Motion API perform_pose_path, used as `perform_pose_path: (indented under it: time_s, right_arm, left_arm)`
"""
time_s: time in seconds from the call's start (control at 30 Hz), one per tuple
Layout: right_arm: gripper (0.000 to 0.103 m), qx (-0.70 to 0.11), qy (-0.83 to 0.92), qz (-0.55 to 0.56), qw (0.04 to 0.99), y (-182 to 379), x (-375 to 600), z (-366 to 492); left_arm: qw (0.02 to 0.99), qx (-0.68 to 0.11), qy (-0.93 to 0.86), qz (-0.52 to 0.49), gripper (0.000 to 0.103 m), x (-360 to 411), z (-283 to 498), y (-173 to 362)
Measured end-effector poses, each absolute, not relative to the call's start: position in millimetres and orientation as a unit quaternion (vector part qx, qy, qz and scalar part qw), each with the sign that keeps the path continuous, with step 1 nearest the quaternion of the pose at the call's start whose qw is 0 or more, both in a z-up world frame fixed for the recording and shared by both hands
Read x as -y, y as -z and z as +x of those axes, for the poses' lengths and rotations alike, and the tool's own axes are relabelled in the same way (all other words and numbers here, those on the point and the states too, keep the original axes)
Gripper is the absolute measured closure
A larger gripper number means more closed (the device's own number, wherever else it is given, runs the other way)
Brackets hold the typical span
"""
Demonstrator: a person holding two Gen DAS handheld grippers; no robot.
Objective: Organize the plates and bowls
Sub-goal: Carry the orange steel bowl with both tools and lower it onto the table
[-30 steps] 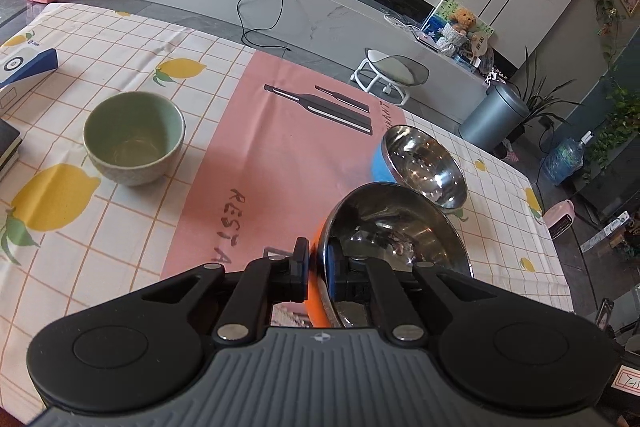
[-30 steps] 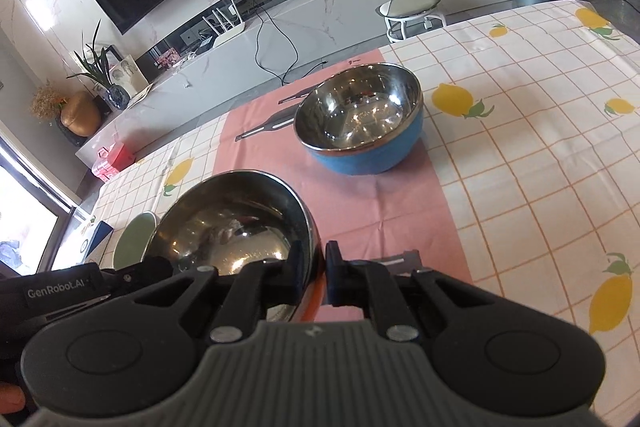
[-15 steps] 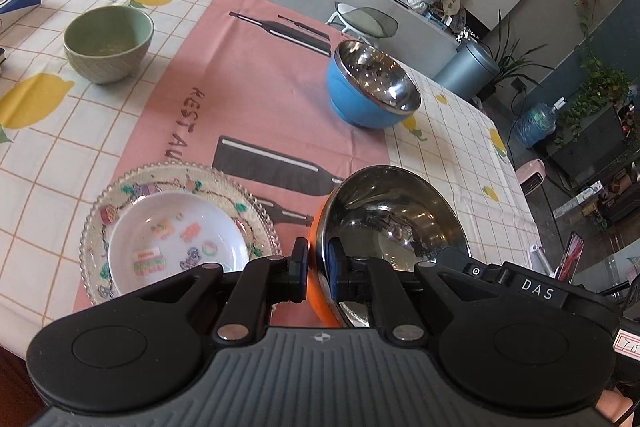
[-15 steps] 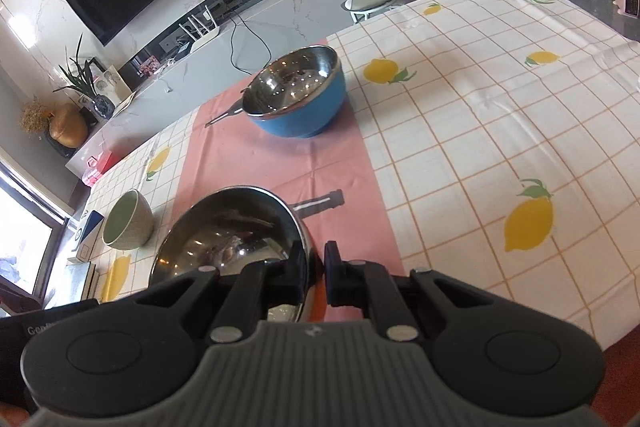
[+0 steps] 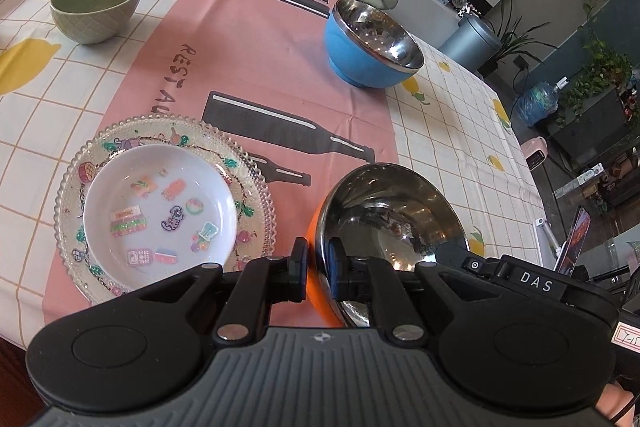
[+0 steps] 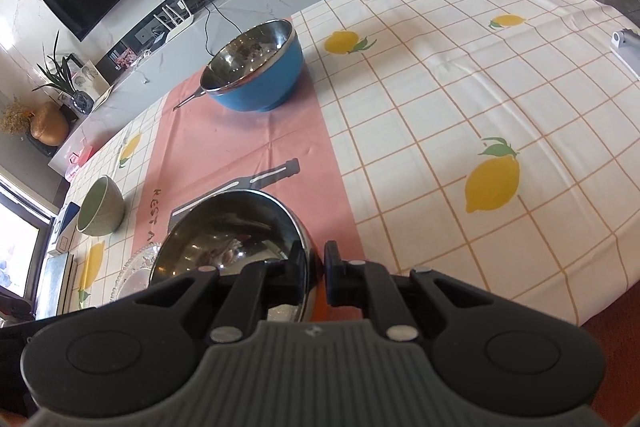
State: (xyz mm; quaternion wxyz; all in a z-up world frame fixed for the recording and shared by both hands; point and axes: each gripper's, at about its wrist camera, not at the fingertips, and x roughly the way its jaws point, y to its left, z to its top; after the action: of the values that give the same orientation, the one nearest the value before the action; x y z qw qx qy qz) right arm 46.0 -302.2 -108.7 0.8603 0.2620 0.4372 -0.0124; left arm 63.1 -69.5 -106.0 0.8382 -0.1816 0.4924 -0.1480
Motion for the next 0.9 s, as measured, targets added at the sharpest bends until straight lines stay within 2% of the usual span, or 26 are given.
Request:
perform_pose_path:
  time_s: [0.8,0.87,0.9]
  right_arm:
    - [0.096,-0.435,0.042,0.245,0.865,115.7,316.6,61.8]
    - [0.091,-0.434,0.038,0.249,0.865,115.5,317.4,61.9]
    - [0.090,-0.434,0.036,0.251,0.865,114.9,317.3,61.7]
  left_arm:
    - [0.841,-0.485,0.168,-0.172,0.090,94.9,76.3,106.5]
    - [0.841,-0.484,0.169,-0.172,0.085,95.0,76.6,105.6]
    - [0.842,-0.482,0.170,-0.172,0.079,94.9,76.4,104.8]
